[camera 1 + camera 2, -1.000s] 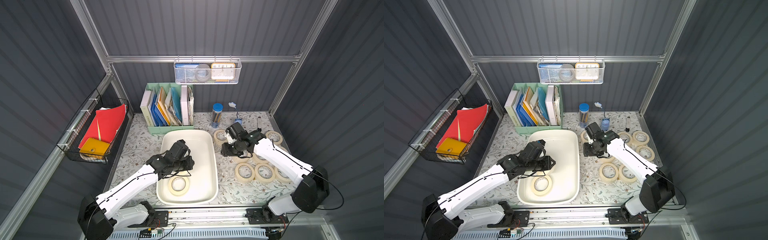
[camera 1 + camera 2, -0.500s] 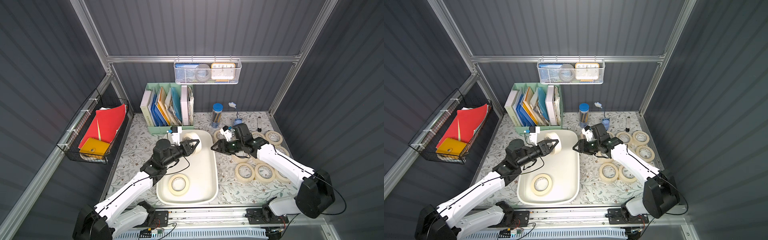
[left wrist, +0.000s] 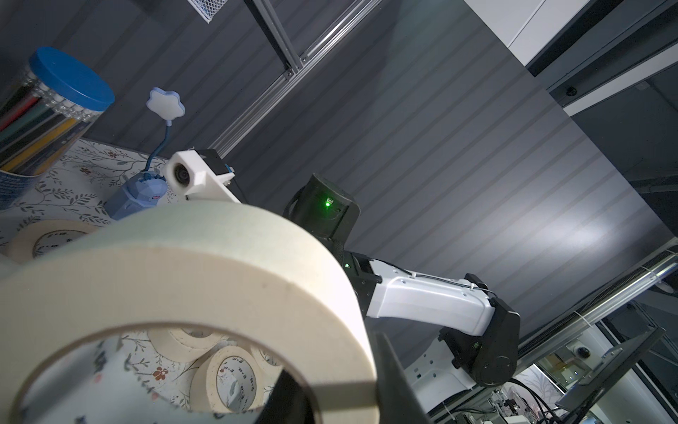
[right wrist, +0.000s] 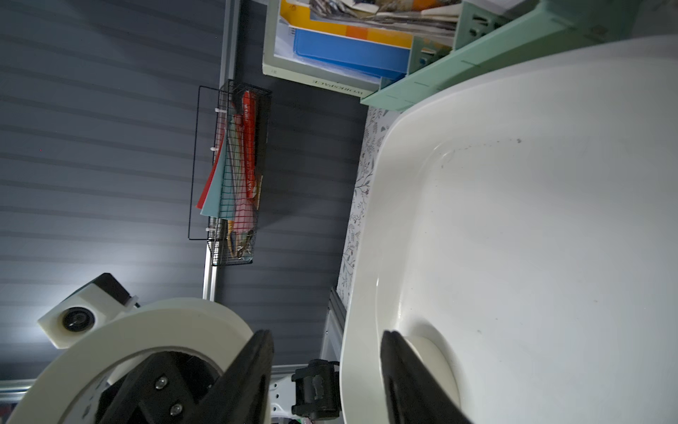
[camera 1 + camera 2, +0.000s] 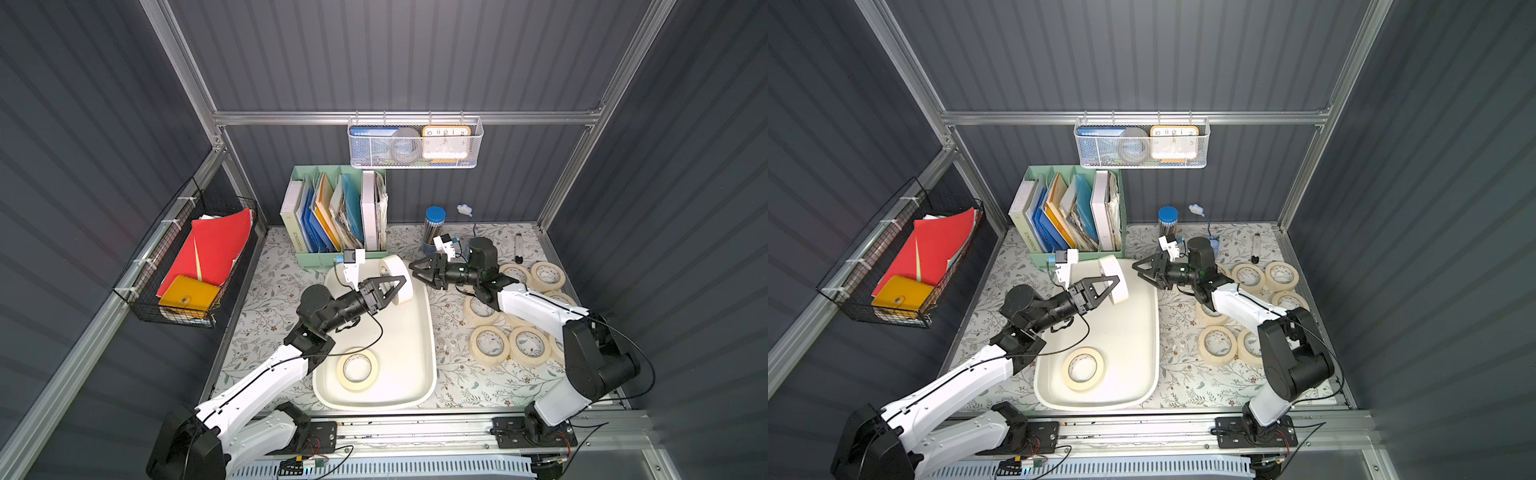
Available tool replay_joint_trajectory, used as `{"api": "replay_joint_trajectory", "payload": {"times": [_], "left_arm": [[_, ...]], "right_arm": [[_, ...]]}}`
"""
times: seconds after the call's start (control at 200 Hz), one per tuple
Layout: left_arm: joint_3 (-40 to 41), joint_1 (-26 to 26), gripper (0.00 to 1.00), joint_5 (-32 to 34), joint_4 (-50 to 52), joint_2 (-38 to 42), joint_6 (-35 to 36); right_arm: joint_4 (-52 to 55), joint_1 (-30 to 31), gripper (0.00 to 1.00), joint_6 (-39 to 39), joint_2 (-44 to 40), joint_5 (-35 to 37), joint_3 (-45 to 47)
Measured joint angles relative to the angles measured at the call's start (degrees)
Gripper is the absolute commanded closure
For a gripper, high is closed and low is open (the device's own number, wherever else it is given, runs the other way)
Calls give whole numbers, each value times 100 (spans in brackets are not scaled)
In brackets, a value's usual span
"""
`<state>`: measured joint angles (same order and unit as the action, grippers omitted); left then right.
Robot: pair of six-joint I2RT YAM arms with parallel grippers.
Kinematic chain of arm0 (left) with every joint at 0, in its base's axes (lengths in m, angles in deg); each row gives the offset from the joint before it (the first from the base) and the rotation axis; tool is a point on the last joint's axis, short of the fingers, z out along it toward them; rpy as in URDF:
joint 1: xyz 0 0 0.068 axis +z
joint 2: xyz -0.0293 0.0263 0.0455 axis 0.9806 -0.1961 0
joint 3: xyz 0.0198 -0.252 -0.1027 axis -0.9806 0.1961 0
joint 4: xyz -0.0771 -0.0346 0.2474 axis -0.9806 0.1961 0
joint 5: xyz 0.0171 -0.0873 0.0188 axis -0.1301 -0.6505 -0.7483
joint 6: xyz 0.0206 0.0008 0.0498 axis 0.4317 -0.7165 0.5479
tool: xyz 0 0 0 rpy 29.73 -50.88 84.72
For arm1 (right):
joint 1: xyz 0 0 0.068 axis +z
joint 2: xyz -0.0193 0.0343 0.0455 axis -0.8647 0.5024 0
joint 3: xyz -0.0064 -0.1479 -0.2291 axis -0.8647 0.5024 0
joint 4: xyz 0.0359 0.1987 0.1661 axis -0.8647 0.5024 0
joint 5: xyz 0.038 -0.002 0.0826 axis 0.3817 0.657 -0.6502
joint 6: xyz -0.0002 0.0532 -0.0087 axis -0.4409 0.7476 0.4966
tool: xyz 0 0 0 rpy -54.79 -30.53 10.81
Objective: Take out the art tape in the storage box
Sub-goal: Pick up the art tape from the storage box.
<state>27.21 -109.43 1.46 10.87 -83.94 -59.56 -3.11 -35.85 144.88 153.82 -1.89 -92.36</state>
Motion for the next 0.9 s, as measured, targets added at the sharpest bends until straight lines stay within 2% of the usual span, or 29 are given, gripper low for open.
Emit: {"api": "replay_joint_trajectory", "payload": {"times": [0.365,0.565,0.655,0.755,0.86,0.901], "left_arm": [[4,37,100,74,-39,-59,7],[24,42,100,133,-35,-57,7],[24,42,100,160,9,-55,7],[24,52,100,214,15,-35,-24],[24,83,100,232,15,66,-101],[24,83,100,221,46,90,-98]], "right_arm": [[-802,586,46,549,111,-254,-146],[-1128,890,46,769,496,-411,-293],[-1239,975,53,859,599,-466,-295],[-1322,986,73,837,621,-553,-289],[-1379,953,77,636,603,-656,-299],[-1296,953,85,555,584,-654,-313]]}}
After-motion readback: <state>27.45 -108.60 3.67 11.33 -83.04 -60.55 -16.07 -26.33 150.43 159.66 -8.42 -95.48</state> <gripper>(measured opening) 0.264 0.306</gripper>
